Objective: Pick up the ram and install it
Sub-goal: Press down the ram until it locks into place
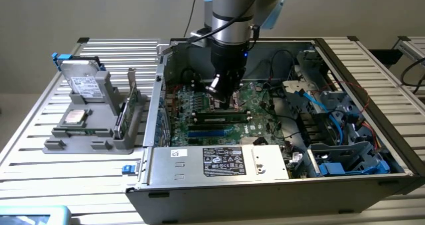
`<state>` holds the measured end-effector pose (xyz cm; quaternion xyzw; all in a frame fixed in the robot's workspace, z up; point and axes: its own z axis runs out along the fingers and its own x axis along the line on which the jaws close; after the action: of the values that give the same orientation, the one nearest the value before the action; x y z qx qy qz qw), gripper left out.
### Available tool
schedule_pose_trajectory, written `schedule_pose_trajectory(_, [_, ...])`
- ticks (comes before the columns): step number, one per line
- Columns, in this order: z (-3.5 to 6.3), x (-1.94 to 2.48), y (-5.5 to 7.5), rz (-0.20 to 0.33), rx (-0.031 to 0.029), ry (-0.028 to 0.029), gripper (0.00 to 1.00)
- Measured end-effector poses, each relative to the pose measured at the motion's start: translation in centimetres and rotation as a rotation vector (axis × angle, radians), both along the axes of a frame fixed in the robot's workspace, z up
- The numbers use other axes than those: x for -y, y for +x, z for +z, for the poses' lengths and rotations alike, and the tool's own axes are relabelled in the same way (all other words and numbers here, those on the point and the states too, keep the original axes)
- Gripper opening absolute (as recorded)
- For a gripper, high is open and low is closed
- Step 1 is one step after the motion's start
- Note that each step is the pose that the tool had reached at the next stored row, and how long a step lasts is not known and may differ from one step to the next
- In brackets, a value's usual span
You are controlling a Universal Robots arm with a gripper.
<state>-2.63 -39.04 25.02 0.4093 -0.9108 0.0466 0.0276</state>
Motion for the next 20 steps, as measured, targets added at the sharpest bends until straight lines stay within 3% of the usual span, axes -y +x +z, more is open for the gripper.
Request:
schedule_pose_trajectory(9, [0.0,0.0,0.0,-0.109,0.0203,0.0,0.11])
schedule_pose_trajectory(20, [0.0,0.0,0.0,-0.262,0.0233,-0.0017,0.11])
